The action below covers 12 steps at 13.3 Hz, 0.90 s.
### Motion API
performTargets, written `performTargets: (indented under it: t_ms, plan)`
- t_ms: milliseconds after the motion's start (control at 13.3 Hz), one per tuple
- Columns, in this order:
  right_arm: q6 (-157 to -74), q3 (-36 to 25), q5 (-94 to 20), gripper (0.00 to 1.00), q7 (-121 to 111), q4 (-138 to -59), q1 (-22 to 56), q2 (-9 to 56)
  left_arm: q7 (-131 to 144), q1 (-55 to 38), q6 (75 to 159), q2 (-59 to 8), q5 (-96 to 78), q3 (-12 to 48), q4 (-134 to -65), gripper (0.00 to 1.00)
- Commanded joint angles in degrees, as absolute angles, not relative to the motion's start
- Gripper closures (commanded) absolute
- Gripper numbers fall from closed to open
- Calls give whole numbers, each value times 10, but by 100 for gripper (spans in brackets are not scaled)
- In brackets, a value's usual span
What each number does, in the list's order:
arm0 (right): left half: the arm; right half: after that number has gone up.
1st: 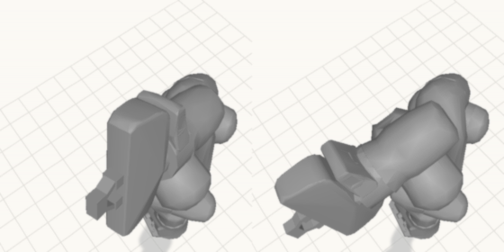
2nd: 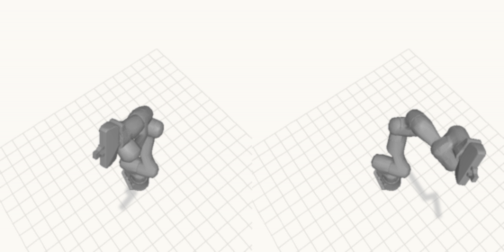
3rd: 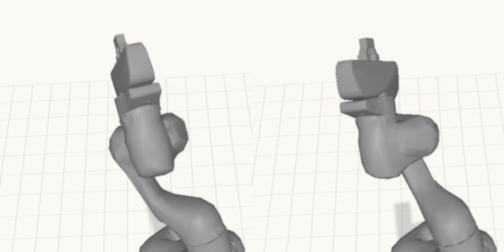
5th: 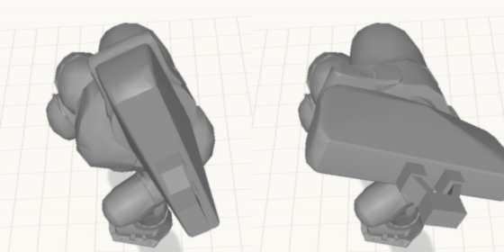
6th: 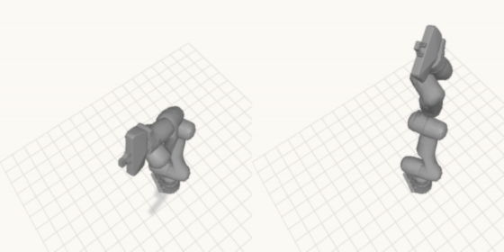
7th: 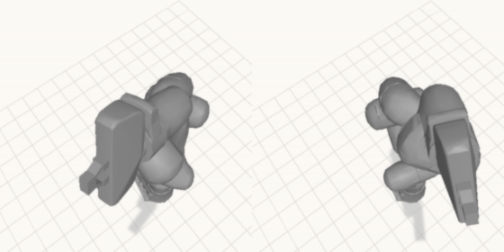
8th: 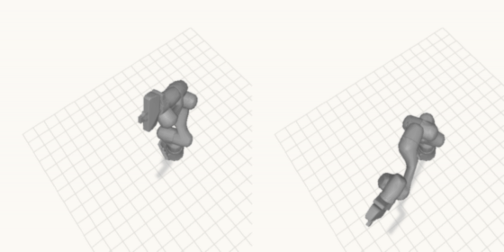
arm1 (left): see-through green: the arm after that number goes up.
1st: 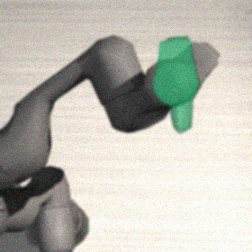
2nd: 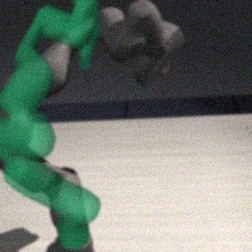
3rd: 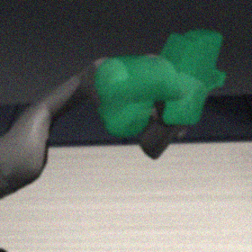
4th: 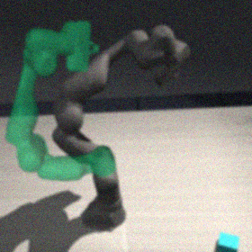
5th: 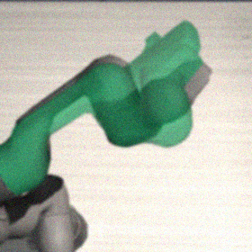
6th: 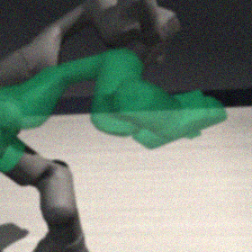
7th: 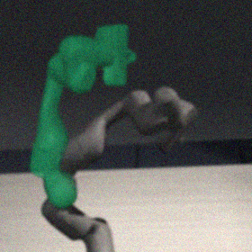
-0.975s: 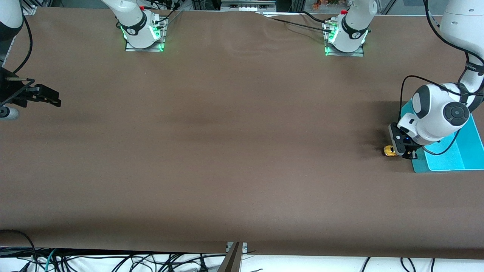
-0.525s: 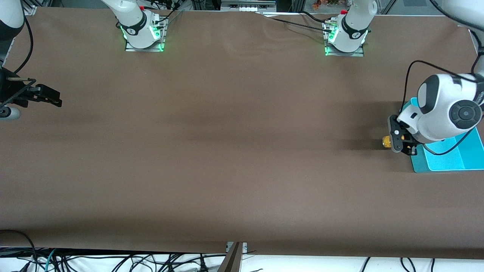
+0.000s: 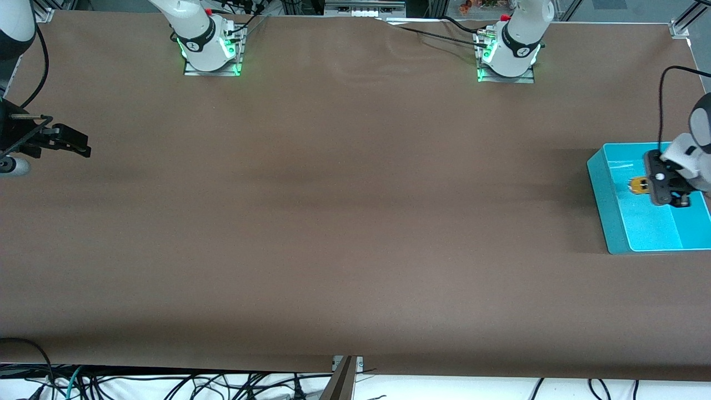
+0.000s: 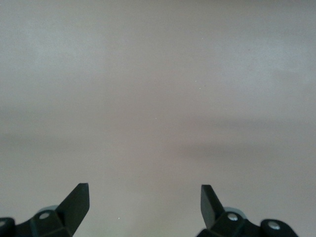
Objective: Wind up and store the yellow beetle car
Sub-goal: 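Lower the car into the blue bin and open the left gripper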
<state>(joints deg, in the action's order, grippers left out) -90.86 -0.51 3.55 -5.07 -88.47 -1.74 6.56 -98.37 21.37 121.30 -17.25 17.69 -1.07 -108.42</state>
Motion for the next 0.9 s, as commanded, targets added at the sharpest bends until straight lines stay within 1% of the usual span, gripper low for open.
performTargets:
  t_ms: [0,75,150,300,375,450,525,600,675,750,825]
  plan:
    - [-906,-3,39,0,-51,-879,-19,66,-1031,250,1350,-206,188,-12,-1128,83]
    - [-906,-3,39,0,-51,-878,-19,66,-1034,253,1389,-214,188,-12,-1142,83]
    - [-905,-3,39,0,-51,-878,-19,66,-1034,253,1400,-217,188,-12,-1149,83]
    - [-905,-3,39,0,-51,-877,-19,66,-1032,253,1420,-242,186,-12,-1157,77]
    - [-906,-3,39,0,-51,-877,-19,66,-1032,253,1449,-250,186,-12,-1169,65]
    - [-906,-3,39,0,-51,-877,-19,66,-1033,254,1466,-249,186,-12,-1177,45]
    - [-906,-3,39,0,-51,-877,-19,66,-1034,254,1466,-246,186,-12,-1177,2]
    - [-906,-3,39,0,-51,-877,-19,66,-1035,252,1465,-243,187,-12,-1175,0]
    - [-906,-3,39,0,-51,-877,-19,67,-1036,251,1463,-236,187,-11,-1172,0]
    - [-906,-3,39,0,-51,-877,-19,66,-1034,249,1446,-216,187,-11,-1170,0]
    - [-906,-3,39,0,-51,-877,-18,66,-1032,246,1408,-194,187,-9,-1159,0]
